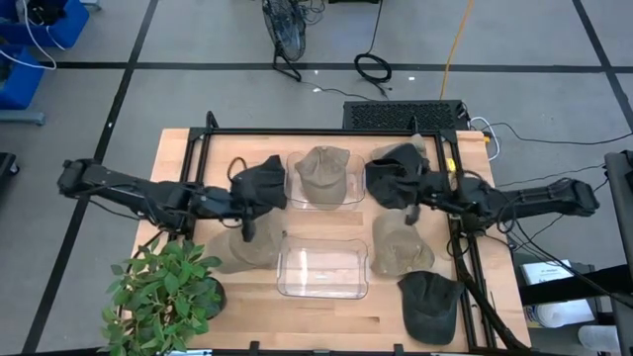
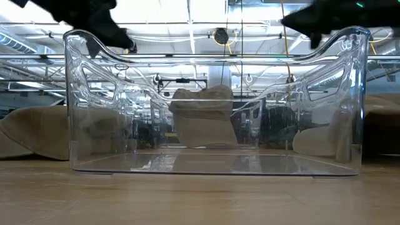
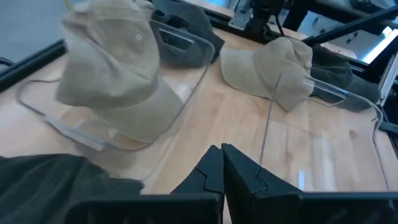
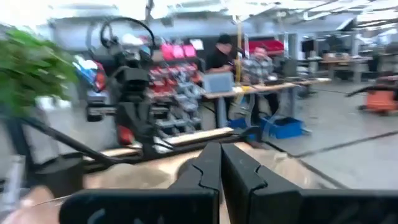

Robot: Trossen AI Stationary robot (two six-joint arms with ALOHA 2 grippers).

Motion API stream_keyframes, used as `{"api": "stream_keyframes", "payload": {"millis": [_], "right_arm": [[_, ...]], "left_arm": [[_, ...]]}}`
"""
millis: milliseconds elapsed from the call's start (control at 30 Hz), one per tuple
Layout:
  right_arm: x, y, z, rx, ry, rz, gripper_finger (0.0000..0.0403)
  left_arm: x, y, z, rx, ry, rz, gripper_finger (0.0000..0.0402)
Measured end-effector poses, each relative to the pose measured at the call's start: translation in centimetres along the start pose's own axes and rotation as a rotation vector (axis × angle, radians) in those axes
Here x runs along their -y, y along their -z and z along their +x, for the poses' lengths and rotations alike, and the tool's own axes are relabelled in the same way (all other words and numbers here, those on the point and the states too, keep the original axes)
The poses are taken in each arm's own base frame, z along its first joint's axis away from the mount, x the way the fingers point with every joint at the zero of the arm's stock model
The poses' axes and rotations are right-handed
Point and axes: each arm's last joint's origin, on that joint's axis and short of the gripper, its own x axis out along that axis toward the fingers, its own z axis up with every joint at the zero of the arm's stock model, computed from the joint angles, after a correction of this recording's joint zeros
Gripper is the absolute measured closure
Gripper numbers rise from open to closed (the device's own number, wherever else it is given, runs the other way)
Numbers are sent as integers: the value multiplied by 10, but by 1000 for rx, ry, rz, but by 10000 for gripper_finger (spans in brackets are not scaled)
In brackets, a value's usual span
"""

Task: Pick & Place hat
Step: Put the black cap into the bottom transparent bin

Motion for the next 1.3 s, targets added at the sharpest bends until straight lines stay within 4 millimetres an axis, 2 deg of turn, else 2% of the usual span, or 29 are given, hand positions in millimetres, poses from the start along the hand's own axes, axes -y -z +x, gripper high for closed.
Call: {"api": "stream_keyframes", "payload": {"millis": [133,267,400,533,700,867,1100,1300], "right_arm": [[-5,-44,32,-8,220,-91,403],[1,-73,57,-159,389,-224,403],[11,-95,71,-383,496,-217,403],[16,-98,75,-690,503,-229,403],[13,-88,67,-1057,400,-365,387],[10,-70,55,-1370,320,-564,336],[3,-40,50,-1572,143,-788,241],[-1,5,30,-1729,-76,-850,166]], "left_arm": [[-9,2,-9,18,24,11,393],[-13,2,-13,28,31,34,398],[-13,1,-14,35,42,46,392],[-14,1,-12,22,54,56,398],[-15,-1,-12,39,48,40,390],[-15,-1,-12,42,43,28,398],[-16,0,-12,34,43,144,398],[-15,-1,-12,40,67,189,387]]}}
